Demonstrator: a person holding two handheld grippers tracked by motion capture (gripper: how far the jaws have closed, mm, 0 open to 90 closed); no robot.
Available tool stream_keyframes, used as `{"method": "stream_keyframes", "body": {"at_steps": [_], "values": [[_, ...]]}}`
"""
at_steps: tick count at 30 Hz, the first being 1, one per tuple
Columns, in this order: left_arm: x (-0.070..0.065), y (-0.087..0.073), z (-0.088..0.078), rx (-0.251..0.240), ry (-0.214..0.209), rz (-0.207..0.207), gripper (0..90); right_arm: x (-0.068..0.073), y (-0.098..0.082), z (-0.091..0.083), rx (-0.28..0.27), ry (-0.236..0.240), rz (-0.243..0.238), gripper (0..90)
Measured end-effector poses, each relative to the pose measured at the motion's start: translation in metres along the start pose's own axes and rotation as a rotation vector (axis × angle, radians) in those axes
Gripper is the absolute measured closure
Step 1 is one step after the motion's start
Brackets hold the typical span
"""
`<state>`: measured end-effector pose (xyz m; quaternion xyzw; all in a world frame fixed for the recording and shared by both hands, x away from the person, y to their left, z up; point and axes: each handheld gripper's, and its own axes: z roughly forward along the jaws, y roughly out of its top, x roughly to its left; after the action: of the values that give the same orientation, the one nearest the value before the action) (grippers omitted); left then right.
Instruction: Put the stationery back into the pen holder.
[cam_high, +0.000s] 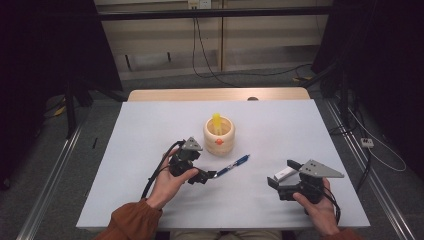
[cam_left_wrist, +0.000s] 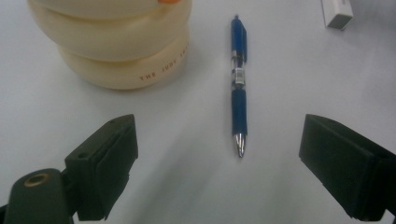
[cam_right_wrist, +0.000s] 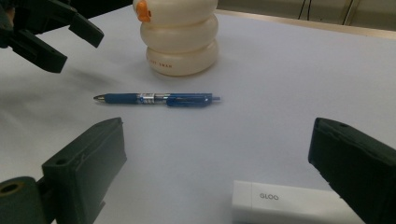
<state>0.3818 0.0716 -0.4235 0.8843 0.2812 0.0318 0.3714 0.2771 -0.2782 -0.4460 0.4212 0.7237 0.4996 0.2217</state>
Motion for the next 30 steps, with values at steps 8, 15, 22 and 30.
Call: {"method": "stream_keyframes", "body": {"at_steps": [8,15,22,30], "values": [[-0.009,0.002,0.015,0.029,0.0,0.009,11.5,0.0,-0.001,0.001,0.007,0.003,0.003,3.9],[-0.019,0.008,0.032,0.062,0.001,0.022,11.8,0.001,0.0,0.001,0.01,0.005,-0.006,3.9],[-0.015,0.013,0.046,0.11,0.014,0.002,27.9,0.001,-0.001,0.001,0.011,0.004,-0.004,3.8],[-0.02,0.016,0.051,0.138,0.032,0.052,45.2,0.0,-0.001,0.001,0.013,0.0,-0.007,3.7]]}}
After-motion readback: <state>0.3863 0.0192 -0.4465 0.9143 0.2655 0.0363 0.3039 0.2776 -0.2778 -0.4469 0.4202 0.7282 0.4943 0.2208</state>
